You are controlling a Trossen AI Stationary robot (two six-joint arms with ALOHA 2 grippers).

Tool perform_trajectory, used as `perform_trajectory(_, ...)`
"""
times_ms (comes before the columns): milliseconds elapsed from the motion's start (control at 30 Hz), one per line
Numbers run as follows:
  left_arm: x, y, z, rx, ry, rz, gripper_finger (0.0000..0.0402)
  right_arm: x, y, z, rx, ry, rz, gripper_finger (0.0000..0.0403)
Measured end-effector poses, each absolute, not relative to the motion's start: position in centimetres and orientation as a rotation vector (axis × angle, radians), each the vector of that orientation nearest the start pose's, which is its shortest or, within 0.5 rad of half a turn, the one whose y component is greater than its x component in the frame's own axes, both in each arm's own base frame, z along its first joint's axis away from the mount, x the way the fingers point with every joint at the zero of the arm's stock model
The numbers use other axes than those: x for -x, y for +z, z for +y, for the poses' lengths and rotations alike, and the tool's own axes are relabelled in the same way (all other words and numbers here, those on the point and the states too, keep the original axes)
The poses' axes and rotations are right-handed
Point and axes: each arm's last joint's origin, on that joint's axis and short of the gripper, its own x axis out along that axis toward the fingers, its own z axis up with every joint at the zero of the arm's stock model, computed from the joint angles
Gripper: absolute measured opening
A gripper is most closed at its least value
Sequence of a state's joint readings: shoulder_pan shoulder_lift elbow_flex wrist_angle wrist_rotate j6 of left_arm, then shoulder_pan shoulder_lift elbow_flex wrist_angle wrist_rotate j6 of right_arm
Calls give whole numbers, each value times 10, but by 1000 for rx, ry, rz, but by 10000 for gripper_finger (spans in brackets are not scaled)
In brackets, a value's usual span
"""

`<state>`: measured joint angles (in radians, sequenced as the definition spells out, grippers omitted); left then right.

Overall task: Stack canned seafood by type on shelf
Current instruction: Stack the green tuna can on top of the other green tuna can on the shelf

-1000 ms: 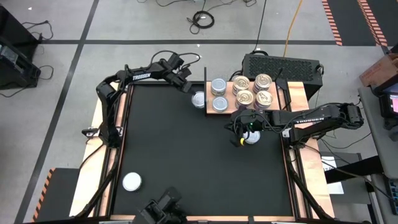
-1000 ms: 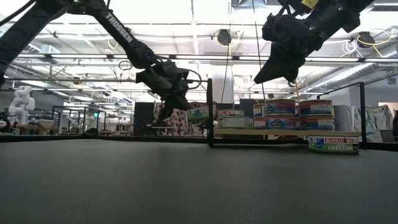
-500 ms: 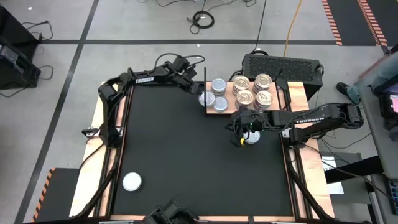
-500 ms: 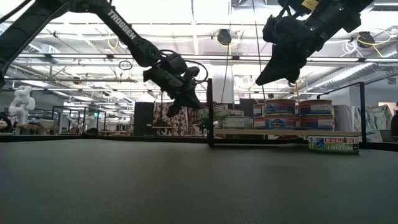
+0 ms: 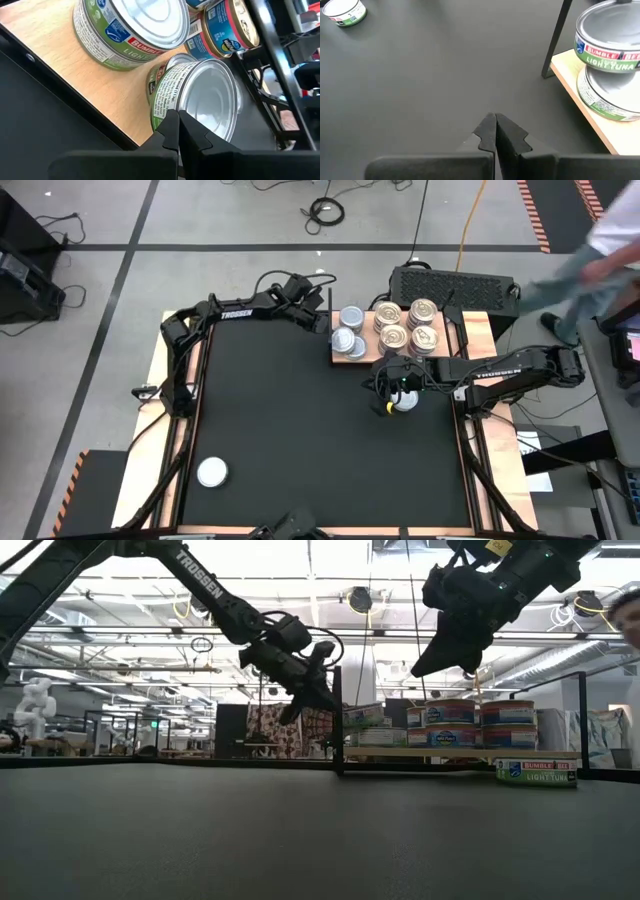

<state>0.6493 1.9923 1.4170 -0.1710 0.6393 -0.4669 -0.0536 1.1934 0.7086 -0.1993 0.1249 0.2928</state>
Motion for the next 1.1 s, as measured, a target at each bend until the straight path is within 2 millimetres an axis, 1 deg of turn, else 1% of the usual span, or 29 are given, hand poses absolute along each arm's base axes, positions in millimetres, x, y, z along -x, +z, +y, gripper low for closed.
perform_trajectory(200, -363, 200, 239, 891, 180, 591, 0, -242, 227, -17, -256, -270, 654, 0)
perform_trajectory(433, -369, 203, 237, 894, 223, 547, 0, -242, 227, -16, -257, -270, 654, 0)
perform_trajectory(633, -371, 204, 236, 888, 236, 540, 0, -242, 227, -17, -257, -271, 654, 0)
perform_trajectory(800, -374, 204, 232, 900, 235, 537, 6, -242, 227, -16, -257, -271, 654, 0)
perform_trajectory(933, -377, 204, 228, 882, 246, 534, 8, -242, 227, -17, -257, -270, 654, 0)
perform_trajectory(1100, -378, 205, 227, 868, 263, 522, 9, -242, 227, -17, -257, -271, 654, 0)
